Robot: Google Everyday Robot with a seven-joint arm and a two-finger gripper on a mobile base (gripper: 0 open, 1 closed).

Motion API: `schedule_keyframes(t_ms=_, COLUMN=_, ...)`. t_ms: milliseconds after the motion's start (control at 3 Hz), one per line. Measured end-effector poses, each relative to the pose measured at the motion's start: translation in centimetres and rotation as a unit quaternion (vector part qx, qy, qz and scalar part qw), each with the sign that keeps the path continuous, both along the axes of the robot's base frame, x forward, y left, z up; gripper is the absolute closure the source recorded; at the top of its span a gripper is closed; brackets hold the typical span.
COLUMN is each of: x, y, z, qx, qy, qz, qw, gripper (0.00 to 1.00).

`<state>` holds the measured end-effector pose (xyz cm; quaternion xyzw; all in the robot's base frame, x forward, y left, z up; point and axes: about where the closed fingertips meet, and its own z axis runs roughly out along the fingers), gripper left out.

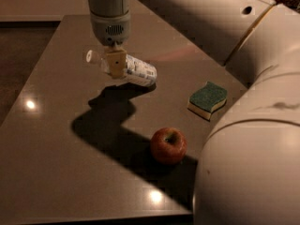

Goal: Knock blue plastic bottle over

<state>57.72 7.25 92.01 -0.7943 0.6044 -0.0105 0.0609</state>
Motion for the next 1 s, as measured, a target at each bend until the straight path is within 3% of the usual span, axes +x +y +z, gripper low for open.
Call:
schedule_keyframes(t_ms=333, x=-1.2, y=0.1, z=-1.5, qx=-0.022, qy=0.007, qz=0.039, qw=0.9990, gripper=0.30)
schedule_keyframes(t_ms=667, x=-2.1, y=0.2, z=-3.2, qx=-0.037, qy=0.019, qz=0.068, qw=0.9968, gripper=0.01)
schedule_keyframes(t_ms=1000, x=-1.5, y=0.9, z=-3.0, qx=-0.025, qy=0.006, qz=0.066, qw=0.9975, gripper=0.00)
